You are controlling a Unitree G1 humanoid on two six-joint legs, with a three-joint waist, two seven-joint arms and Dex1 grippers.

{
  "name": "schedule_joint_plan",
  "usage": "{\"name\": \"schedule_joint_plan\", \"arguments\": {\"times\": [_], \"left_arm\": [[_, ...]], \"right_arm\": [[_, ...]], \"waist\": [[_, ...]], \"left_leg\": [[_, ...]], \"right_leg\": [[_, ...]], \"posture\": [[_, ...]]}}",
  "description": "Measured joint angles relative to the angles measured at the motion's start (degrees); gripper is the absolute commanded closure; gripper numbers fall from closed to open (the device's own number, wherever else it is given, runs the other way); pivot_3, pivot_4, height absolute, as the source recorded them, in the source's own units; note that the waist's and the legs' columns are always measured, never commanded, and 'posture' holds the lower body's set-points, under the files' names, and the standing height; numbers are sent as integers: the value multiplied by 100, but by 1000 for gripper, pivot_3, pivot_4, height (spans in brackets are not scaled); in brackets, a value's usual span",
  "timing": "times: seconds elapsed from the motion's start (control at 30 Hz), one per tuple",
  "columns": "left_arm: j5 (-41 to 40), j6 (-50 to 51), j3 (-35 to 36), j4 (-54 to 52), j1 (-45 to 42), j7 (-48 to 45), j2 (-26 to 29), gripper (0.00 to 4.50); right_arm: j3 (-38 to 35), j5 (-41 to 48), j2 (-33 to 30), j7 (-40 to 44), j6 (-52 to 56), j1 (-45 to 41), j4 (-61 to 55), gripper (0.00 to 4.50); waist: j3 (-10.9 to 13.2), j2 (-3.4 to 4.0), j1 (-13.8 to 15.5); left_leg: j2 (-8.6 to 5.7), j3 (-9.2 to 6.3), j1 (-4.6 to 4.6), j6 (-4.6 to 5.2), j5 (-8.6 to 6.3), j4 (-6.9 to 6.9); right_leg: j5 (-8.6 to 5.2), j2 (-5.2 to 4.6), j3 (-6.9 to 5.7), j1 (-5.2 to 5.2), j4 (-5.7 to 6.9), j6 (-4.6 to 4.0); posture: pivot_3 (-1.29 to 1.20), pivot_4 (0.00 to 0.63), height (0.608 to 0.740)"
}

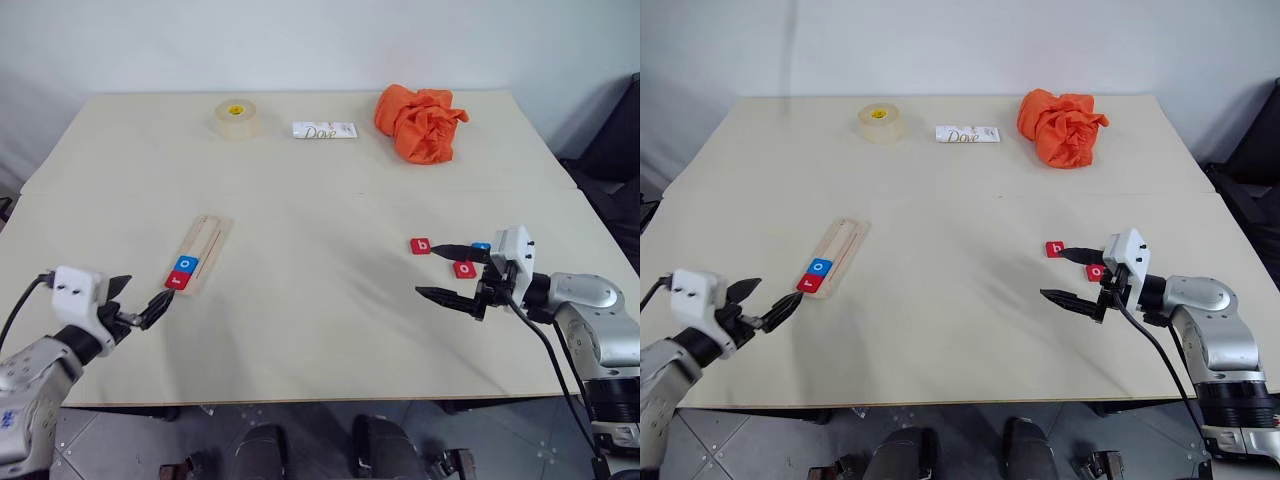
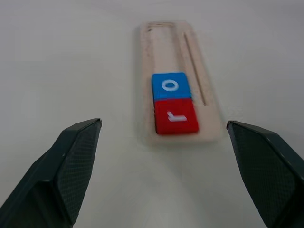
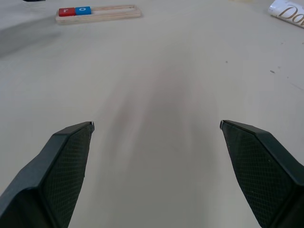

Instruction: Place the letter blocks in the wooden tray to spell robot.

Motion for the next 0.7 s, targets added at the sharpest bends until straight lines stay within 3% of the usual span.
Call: {"name": "schedule_joint_plan", "arguments": {"times": [0.3, 0.7], "left_arm": [[289, 602, -713, 690, -1196, 224, 4, 0], [672, 963, -1192, 865, -1563, 273, 45, 0]], "right_arm": [[-35, 11, -6, -45, 36, 153, -133, 42], [-49, 43, -8, -110, 56, 262, -184, 42]], "waist": [[0, -3, -2], [0, -3, 6]], "left_leg": [[0, 2, 0, -4, 1, 2], [-1, 1, 6, -9, 4, 5]], "right_leg": [[0, 1, 1, -1, 3, 0], [0, 0, 3, 1, 13, 0]], "posture": [[0, 150, 740], [0, 150, 740]]}}
